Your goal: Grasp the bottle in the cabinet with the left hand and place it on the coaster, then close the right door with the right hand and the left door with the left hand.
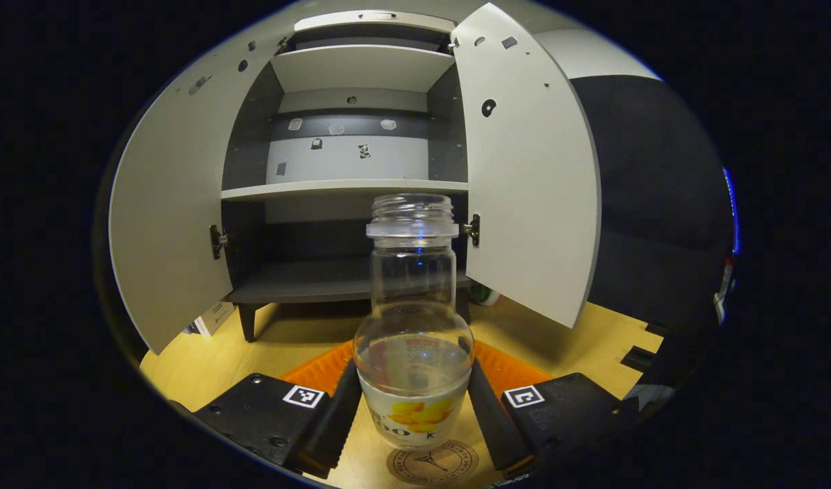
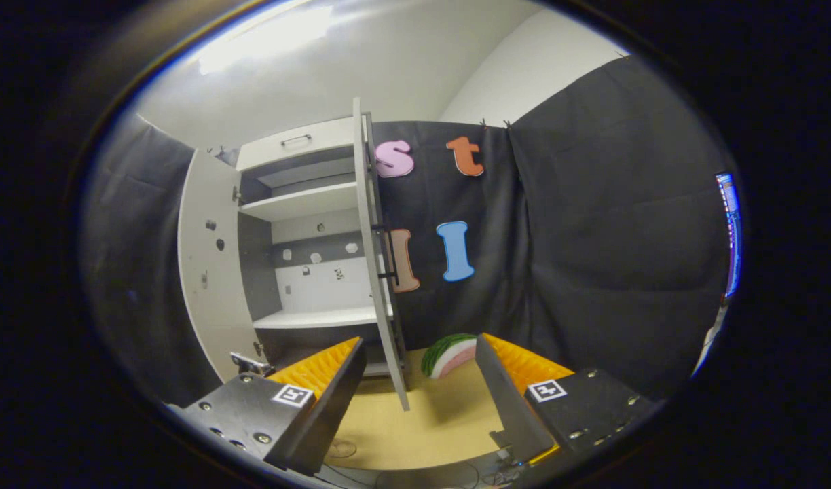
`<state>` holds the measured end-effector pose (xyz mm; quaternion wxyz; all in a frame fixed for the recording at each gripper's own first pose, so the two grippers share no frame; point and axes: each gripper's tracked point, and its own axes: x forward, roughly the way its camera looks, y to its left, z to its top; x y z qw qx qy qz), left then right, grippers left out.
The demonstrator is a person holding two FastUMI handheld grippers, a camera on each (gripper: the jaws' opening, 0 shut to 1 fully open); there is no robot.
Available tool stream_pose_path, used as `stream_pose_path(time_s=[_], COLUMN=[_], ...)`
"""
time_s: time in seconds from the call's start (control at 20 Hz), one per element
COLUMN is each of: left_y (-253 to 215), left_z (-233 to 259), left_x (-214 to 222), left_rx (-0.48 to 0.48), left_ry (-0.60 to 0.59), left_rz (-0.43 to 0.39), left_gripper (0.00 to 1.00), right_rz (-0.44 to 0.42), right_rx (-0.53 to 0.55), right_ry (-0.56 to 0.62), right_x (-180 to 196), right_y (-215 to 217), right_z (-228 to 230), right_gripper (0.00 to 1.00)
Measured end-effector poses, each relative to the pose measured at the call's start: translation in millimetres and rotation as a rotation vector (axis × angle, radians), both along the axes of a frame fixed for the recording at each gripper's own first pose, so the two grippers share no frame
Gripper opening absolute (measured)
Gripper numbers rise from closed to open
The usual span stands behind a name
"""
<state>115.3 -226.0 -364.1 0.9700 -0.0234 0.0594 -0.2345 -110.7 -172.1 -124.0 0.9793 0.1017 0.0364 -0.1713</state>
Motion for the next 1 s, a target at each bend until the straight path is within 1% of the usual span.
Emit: stream_pose_path(time_s=[0.05, 0.1, 0.15, 0.2, 0.25, 0.35, 0.5, 0.55, 0.6, 0.7, 0.8, 1.0], left_y=[-1.6, -2.2, -2.5, -5.8, -8.6, -6.9, -3.4, -2.0, -2.3, -0.2, 5.3, 10.2], left_z=[-0.5, -3.4, -6.8, -13.9, -17.2, -29.2, -51.5, -55.9, -60.8, -79.3, -90.0, -97.0], left_x=[-2.5, -5.4, -7.6, -12.5, -17.6, -25.3, -36.9, -39.7, -43.9, -49.8, -54.6, -58.1], left_rx=[-0.008, -0.012, -0.017, -0.029, -0.039, -0.022, 0.007, -0.004, -0.019, 0.016, 0.063, 0.071], left_ry=[-0.017, -0.033, -0.037, -0.03, -0.033, -0.029, 0.005, 0.022, 0.035, 0.071, 0.07, 0.08], left_rz=[-0.018, -0.031, -0.042, -0.065, -0.083, -0.1, -0.114, -0.121, -0.13, -0.141, -0.145, -0.16], left_gripper=[0.81, 0.81, 0.81, 0.81, 0.81, 0.81, 0.81, 0.81, 0.82, 0.81, 0.83, 0.83], right_rz=[0.01, 0.022, 0.045, 0.071, 0.088, 0.117, 0.156, 0.167, 0.176, 0.172, 0.176, 0.172], right_rx=[0.022, 0.025, 0.021, 0.007, -0.015, -0.054, -0.057, -0.052, -0.051, -0.046, -0.029, -0.032], right_ry=[0.0, -0.009, -0.008, 0.003, 0.018, 0.058, 0.11, 0.112, 0.11, 0.11, 0.112, 0.101], right_x=[4.1, 7.7, 11.5, 15.7, 19.1, 25.9, 33.6, 36.5, 39.1, 42.7, 43.0, 37.1], right_y=[5.6, 8.9, 13.9, 20.2, 24.6, 34.5, 52.1, 56.7, 60.1, 61.1, 64.5, 65.7], right_z=[-4.8, -4.8, -8.2, -13.2, -21.1, -35.8, -51.2, -52.2, -52.3, -55.7, -58.0, -45.6], right_gripper=[0.94, 0.99, 0.94, 0.99, 0.99, 0.99, 0.99, 0.95, 0.99, 0.99, 0.99, 0.99])
